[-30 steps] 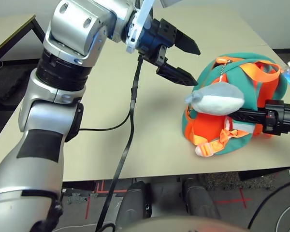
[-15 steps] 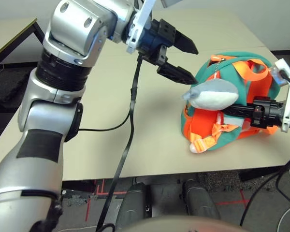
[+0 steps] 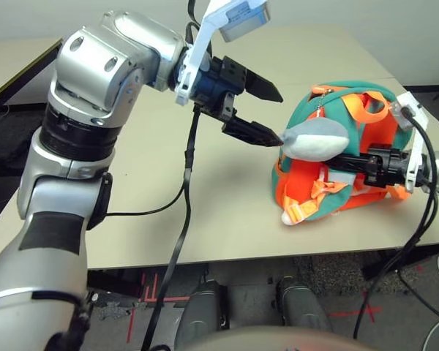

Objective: Put the pencil case into the backpack and zip it.

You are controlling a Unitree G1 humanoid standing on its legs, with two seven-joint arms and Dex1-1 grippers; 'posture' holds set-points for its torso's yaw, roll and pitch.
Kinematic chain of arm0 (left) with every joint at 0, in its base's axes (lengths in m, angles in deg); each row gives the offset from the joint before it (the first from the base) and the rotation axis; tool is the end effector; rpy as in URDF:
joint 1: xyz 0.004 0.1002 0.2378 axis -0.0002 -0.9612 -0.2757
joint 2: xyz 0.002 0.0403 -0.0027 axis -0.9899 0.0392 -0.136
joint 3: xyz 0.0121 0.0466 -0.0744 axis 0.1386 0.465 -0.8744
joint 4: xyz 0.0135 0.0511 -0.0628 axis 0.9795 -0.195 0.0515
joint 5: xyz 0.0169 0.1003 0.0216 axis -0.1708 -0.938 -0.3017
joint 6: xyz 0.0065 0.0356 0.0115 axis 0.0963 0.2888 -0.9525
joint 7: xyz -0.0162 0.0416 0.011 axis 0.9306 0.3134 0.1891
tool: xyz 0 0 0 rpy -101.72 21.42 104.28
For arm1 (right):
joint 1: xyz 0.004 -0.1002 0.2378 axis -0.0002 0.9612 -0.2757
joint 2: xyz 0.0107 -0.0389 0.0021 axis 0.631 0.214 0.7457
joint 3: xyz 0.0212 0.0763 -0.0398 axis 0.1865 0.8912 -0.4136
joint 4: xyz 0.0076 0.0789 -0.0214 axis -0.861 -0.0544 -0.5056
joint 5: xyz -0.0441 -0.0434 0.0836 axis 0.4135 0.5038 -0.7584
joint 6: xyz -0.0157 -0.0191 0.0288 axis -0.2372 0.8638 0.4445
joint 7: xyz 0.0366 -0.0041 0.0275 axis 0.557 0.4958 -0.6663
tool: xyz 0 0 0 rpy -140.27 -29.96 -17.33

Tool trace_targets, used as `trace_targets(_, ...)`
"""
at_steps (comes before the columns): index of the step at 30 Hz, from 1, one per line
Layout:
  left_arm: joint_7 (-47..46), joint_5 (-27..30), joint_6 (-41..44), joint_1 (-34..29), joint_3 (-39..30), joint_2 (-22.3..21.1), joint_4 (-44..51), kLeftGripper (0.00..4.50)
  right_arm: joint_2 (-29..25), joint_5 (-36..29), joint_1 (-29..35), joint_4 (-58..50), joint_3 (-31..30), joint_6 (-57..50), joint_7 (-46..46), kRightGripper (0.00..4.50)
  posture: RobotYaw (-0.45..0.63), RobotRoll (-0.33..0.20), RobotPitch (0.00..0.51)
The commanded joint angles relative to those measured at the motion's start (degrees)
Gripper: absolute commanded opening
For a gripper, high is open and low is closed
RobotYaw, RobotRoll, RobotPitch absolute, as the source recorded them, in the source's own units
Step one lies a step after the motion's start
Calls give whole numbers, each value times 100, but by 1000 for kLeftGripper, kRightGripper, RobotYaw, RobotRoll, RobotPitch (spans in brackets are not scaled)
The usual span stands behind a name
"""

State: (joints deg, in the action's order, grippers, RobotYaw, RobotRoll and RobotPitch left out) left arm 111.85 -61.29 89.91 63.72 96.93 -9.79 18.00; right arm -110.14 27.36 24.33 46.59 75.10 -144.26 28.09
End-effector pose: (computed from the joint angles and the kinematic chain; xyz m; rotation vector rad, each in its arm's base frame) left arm 0.2648 0.1220 0.3432 0.5620 0.2099 -1.5670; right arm 0.2387 -0.2395 0.2150 0.1514 0.4725 0.9506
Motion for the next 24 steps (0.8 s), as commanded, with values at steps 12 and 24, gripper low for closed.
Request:
trace_targets(12,-787,-591,-589,-546,704,516,-188,4500,469,488,-392,102,-90,-121,188,206,-36,0,43)
trace_targets(24,-1144,-1128,-1192,-571,693,931,-798,4500,632,457,-370,-110,14,-277,147,206,-36,0,57)
